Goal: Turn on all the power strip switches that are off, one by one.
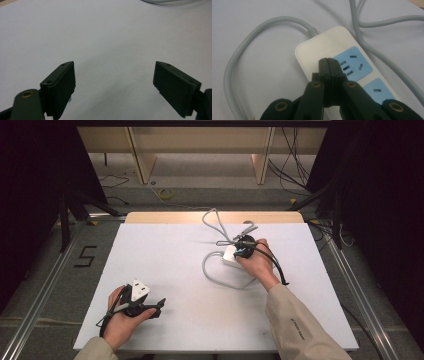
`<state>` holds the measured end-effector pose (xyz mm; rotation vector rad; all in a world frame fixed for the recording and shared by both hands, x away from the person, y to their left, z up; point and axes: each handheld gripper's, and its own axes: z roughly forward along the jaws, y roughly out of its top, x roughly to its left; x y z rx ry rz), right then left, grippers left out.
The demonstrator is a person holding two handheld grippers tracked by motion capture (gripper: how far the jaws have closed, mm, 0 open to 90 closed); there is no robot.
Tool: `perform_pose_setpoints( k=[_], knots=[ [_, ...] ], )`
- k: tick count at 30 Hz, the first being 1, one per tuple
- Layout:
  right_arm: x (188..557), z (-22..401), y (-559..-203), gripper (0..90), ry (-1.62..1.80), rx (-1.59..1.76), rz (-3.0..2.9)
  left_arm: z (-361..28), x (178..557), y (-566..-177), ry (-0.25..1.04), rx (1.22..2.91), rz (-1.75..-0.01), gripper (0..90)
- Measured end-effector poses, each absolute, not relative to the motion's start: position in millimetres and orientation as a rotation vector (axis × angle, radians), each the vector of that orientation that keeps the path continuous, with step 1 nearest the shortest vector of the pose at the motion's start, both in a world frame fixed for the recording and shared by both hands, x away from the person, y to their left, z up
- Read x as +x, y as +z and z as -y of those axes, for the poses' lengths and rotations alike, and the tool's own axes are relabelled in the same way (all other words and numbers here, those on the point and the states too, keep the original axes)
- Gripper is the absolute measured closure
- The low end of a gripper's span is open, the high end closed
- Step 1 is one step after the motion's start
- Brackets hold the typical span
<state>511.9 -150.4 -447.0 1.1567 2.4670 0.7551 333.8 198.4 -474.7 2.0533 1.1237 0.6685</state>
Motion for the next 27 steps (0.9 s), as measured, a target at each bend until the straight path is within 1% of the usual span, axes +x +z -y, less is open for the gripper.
perform_pose_setpoints(
  k=[27],
  knots=[
    [510.4, 147.2, -448.7, 90.0, 0.733, 1.177, -2.449, -198.9, 333.8, -474.6, 0.670, 2.057, -1.127, 17.6]
  ],
)
